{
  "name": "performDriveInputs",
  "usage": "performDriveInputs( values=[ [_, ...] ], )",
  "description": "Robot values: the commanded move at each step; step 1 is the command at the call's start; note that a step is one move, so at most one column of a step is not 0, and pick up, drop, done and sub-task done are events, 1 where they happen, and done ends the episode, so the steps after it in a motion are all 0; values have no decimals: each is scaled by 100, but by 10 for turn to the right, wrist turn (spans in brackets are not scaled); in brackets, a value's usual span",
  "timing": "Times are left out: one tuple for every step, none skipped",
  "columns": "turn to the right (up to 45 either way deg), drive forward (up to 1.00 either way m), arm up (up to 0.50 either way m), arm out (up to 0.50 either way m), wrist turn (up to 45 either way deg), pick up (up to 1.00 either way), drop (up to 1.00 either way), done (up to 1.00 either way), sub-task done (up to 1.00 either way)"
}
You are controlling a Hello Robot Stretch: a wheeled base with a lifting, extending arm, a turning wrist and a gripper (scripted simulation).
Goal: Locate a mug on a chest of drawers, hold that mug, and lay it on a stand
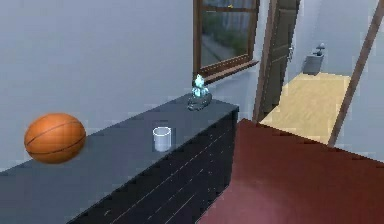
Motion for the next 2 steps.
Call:
performDriveInputs(
  values=[
    [0,30,0,0,0,0,0,0,0],
    [-450,0,0,0,0,0,0,0,0]
  ],
)
